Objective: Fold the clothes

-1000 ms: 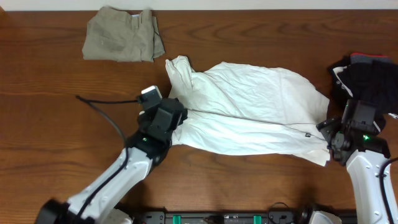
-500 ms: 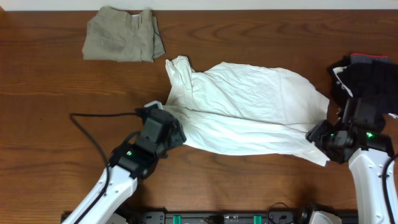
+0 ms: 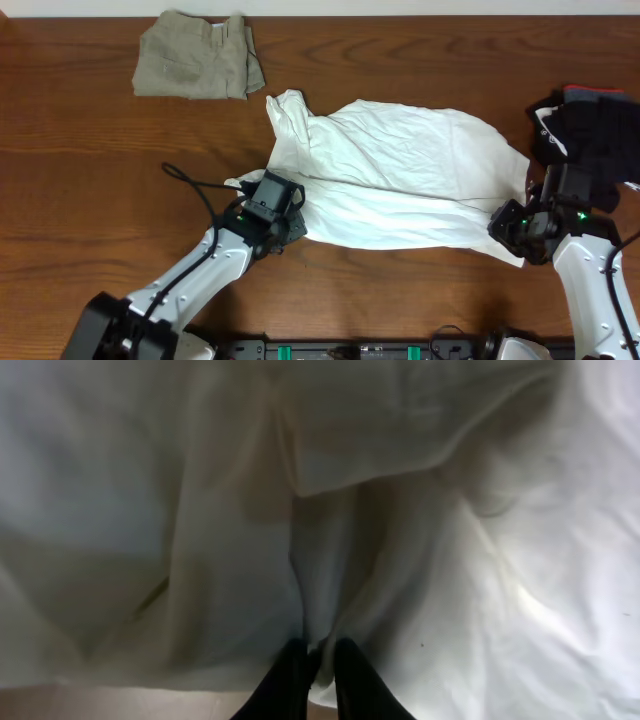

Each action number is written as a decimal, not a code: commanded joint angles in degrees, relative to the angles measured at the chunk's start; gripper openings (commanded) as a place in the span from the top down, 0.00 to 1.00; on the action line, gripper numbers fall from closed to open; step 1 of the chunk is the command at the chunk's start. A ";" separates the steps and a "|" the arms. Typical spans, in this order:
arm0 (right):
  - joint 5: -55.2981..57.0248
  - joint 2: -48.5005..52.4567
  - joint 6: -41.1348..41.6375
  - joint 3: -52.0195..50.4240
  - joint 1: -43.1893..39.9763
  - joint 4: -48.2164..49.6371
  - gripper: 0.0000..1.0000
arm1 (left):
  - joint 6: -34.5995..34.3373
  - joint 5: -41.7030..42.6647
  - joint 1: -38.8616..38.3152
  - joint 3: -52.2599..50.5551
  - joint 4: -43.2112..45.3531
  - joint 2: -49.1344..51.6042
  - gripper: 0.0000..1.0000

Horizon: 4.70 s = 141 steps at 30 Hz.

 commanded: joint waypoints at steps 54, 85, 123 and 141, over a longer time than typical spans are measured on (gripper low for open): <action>-3.52 0.61 0.70 -5.75 -2.49 -0.26 0.98 | -5.70 -0.72 12.96 -0.59 -13.05 2.19 0.88; 12.35 6.64 6.82 -5.86 -2.54 -0.15 0.97 | -5.70 -0.70 12.96 -0.61 -13.49 2.19 0.88; 15.43 6.67 8.31 -1.64 -7.41 4.35 0.94 | -21.09 4.39 9.62 -1.01 -24.39 2.05 0.94; 13.42 6.60 5.05 4.70 -7.41 -2.01 0.97 | -41.53 -13.57 -4.17 -1.40 -24.13 -16.50 0.92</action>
